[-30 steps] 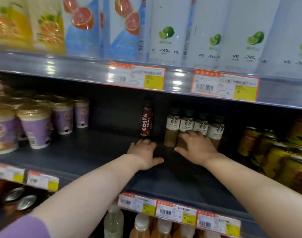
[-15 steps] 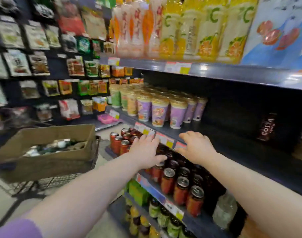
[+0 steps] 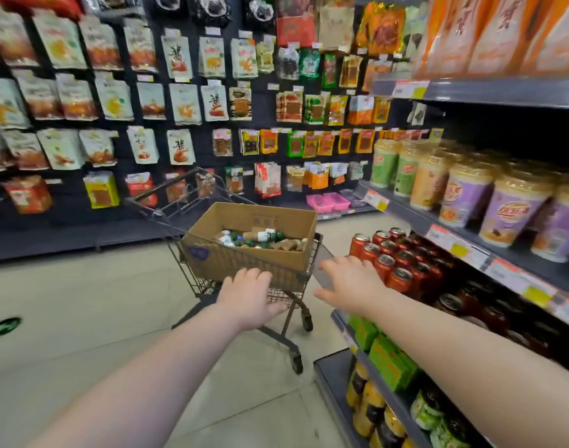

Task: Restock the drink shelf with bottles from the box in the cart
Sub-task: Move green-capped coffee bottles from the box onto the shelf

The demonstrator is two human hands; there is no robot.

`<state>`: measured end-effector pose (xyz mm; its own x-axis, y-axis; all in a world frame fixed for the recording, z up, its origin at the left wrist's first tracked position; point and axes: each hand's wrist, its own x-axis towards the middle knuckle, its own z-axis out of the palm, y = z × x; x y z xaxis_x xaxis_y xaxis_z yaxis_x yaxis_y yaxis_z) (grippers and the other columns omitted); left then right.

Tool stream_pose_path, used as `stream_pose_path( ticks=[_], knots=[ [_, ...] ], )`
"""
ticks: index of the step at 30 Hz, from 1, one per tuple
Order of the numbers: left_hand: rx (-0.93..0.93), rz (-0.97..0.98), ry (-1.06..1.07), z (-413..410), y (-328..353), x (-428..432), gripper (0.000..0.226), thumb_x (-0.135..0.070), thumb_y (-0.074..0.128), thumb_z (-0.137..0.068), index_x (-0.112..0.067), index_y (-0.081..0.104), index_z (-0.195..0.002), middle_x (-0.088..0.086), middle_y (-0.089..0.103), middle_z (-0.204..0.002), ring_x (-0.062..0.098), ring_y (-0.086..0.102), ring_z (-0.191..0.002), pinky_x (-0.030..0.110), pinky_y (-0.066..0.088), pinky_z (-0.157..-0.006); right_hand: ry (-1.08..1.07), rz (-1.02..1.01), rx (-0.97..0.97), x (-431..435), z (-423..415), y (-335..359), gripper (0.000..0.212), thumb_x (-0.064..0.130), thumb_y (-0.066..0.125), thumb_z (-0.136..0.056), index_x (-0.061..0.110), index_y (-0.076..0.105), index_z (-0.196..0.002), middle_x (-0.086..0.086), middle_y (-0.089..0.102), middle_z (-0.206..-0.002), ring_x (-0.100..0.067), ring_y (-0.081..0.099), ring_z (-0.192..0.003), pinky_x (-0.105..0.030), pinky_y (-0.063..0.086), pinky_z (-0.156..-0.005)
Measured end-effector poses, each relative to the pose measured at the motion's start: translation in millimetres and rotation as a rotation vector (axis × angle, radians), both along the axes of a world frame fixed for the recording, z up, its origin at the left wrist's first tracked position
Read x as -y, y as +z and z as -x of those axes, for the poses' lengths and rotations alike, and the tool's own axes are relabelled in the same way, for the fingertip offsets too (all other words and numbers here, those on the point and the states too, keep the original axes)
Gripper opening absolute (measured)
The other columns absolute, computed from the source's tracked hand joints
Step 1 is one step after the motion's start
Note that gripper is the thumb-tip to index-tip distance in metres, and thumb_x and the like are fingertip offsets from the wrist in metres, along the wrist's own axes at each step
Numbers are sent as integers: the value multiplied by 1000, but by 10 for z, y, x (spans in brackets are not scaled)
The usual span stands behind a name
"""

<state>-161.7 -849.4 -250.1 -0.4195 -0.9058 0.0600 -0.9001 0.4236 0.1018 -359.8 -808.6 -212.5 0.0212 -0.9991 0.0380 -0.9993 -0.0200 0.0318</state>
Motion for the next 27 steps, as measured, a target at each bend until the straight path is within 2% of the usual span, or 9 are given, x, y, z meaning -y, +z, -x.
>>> stream_pose_path(
  ticks=[10,19,27],
  knots=[
    [33,-27,211,-493,-84,1274,73,-66,52,-79,-22,37,-136,1,41,-141,24,33,-133,46,31,-108,232,-52,41,1705,-456,-297,56,57,49,-85,26,43,-132,-2,51,-130,-27,45,-121,-48,34,-102],
    [33,-92,229,-191,-286,2440,73,-64,51,-81,-20,37,-137,1,42,-140,22,36,-130,44,33,-108,205,-152,46,3095,-6,-439,56,55,49,-87,24,42,-133,-4,49,-134,-30,44,-124,-47,35,-103],
    [46,-167,223,-355,-475,3235,73,-61,51,-83,-17,35,-139,5,39,-143,24,33,-133,45,31,-109,207,-242,45,3878,-106,-799,55,56,48,-87,25,43,-132,-4,51,-130,-29,46,-121,-47,35,-100]
  ],
)
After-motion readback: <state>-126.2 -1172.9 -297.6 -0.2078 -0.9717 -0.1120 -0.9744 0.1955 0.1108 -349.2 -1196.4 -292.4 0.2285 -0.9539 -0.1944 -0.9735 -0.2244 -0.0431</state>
